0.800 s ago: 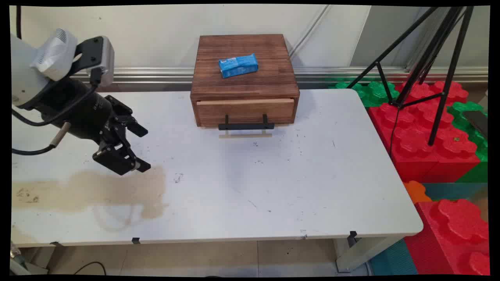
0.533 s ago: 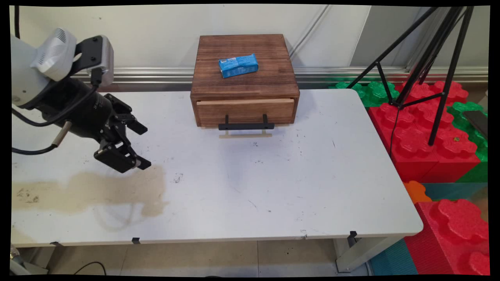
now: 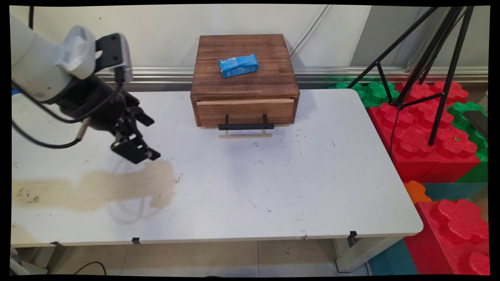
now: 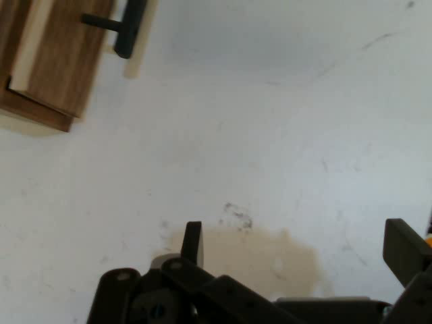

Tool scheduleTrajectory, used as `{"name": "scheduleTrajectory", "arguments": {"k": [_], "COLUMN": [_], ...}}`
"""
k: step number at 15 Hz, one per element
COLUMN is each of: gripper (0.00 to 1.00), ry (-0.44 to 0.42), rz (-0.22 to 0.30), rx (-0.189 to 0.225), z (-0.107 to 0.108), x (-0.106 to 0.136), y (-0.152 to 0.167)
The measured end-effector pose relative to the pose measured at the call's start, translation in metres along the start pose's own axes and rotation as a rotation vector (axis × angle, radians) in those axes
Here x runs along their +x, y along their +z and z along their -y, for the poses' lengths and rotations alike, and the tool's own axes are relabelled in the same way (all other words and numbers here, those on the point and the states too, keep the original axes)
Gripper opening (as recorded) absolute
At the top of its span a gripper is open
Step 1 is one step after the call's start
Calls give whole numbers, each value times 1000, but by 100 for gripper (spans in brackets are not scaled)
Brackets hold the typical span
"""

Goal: Open the drawer

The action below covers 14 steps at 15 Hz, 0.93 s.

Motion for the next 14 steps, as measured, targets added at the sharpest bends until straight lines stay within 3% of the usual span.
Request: {"name": "scheduleTrajectory", "arguments": {"k": [5, 14], "gripper": [100, 100], "ry": [1, 27], "rz": [13, 7], "rx": [44, 107], "z": [3, 9], "x": [26, 96], "y": [12, 55]}}
